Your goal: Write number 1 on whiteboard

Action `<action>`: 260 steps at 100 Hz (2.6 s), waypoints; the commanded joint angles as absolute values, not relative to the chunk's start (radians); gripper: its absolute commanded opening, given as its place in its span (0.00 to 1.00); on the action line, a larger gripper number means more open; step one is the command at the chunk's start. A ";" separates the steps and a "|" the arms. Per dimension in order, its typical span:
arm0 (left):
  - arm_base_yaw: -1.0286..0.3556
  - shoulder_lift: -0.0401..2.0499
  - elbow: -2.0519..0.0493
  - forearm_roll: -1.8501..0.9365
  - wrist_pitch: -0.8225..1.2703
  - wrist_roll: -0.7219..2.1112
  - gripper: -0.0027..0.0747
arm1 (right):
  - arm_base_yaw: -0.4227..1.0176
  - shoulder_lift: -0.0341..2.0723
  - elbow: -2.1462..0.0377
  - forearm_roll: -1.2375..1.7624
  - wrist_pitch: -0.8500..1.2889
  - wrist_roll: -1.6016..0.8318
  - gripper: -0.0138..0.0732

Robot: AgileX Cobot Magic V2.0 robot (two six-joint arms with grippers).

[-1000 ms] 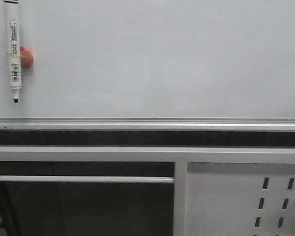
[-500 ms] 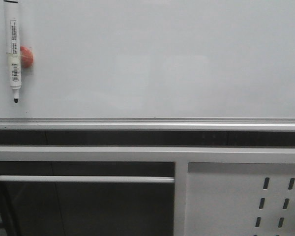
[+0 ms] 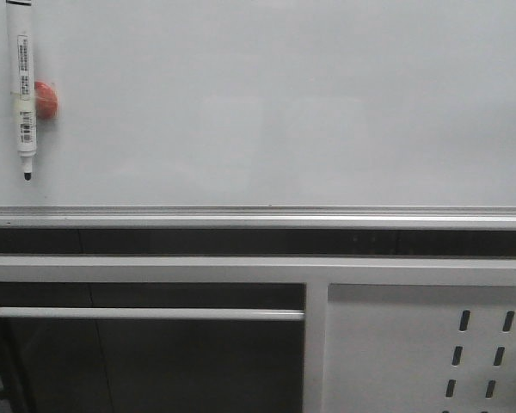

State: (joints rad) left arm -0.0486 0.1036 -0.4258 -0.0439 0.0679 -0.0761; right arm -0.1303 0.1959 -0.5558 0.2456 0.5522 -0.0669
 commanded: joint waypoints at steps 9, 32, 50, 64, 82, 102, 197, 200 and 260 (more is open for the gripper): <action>-0.058 0.243 -0.629 -0.089 0.022 -0.084 0.01 | -0.128 0.302 -0.697 0.244 0.502 -0.082 0.10; -0.058 0.449 -0.913 -0.091 0.196 -0.084 0.01 | -0.128 0.412 -0.798 0.245 0.535 -0.082 0.10; -0.058 0.568 -1.049 -0.123 0.279 -0.083 0.01 | -0.128 0.503 -0.937 0.245 0.607 -0.083 0.10; -0.062 0.599 -1.045 -0.178 0.308 -0.044 0.01 | -0.126 0.556 -1.017 0.245 0.647 -0.083 0.10; -0.095 0.599 -0.934 -0.318 0.274 0.129 0.01 | -0.100 0.570 -1.028 0.245 0.646 -0.105 0.10; -0.161 0.569 -0.724 -0.349 0.096 0.137 0.01 | -0.067 0.573 -1.028 0.243 0.652 -0.117 0.10; -0.397 0.763 -0.216 0.013 -0.640 0.067 0.42 | -0.027 0.575 -1.027 0.273 0.786 -0.117 0.10; -0.397 0.789 -0.216 0.013 -0.651 0.062 0.48 | -0.027 0.575 -1.027 0.273 0.786 -0.117 0.10; -0.397 1.336 -0.216 0.058 -1.194 -0.041 0.59 | -0.027 0.575 -1.027 0.273 0.785 -0.117 0.10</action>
